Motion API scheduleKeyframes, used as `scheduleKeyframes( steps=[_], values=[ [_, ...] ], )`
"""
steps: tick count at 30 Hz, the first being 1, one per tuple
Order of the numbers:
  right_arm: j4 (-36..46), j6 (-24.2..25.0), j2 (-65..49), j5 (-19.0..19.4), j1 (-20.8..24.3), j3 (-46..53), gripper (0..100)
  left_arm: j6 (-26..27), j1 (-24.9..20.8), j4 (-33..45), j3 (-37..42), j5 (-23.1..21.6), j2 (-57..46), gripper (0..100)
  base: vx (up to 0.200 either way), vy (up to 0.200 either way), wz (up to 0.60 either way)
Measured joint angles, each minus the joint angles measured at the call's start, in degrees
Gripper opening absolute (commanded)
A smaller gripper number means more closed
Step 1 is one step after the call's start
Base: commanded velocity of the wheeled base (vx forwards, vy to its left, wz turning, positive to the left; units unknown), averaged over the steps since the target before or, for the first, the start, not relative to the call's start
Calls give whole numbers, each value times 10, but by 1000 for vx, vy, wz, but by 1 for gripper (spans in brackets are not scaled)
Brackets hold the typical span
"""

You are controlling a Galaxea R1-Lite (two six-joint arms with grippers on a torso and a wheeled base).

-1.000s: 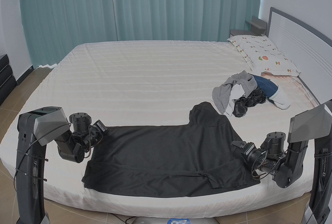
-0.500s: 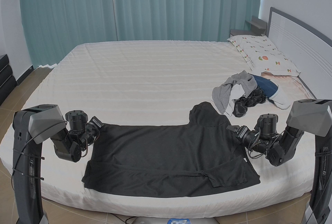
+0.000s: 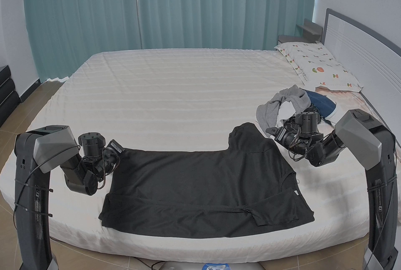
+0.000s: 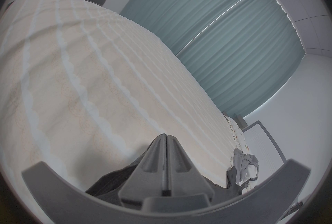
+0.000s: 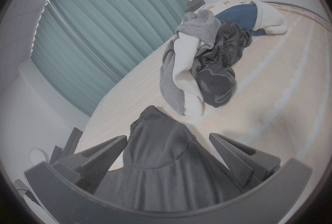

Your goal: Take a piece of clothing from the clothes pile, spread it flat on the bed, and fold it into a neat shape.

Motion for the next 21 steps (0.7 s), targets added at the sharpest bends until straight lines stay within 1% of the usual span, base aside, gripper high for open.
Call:
scheduleKeyframes(
  steps=[2,6,13,14,21],
  values=[
    [27,-4,21,-6,-1,-49,100,0,0,0,1,0,0,0,0,0,0],
    [65,-6,58,-14,-2,-113,100,-1,0,0,2,0,0,0,0,0,0],
    [71,-5,94,-15,1,-144,100,-3,1,0,3,0,0,0,0,0,0],
    [71,-5,96,-15,1,-146,0,-2,1,0,3,0,0,0,0,0,0],
    [66,2,104,-15,-1,-150,0,-2,1,0,3,0,0,0,0,0,0]
  ],
)
